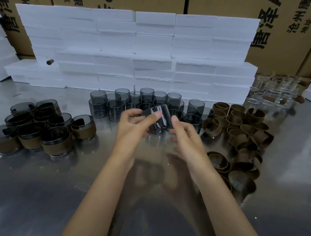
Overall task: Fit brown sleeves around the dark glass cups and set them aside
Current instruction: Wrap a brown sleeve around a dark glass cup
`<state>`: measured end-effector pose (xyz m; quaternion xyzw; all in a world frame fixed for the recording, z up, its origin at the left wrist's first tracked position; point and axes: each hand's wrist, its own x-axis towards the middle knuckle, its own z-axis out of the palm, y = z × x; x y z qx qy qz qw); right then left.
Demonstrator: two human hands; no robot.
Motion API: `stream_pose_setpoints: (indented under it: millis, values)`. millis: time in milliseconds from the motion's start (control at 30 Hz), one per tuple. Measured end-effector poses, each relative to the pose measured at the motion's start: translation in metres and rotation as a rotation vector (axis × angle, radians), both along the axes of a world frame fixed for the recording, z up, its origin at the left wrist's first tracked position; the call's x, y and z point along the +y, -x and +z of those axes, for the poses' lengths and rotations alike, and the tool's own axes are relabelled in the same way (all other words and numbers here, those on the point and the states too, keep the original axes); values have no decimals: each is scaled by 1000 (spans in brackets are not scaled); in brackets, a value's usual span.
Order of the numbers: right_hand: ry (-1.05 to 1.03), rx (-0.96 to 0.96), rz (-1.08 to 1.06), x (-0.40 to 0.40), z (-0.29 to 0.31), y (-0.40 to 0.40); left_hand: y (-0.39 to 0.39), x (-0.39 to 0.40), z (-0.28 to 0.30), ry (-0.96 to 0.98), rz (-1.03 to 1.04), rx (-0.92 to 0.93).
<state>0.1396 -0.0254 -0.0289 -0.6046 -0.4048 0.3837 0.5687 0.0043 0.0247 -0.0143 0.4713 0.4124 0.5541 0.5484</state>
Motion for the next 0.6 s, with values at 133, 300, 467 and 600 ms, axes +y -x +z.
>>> stream_pose_setpoints:
  millis: [133,300,467,600]
  values:
    - [-55,71,117,-3,5,-2,-12,-7,1,49,-285,-110]
    - [-107,37,171,-3,9,-3,-7,-5,0,5,-384,-117]
    - [-84,52,43,3,6,-5,-6,-6,0,24,-415,-76]
    - [-73,45,-46,4,5,-12,-4,-8,-1,19,-419,2]
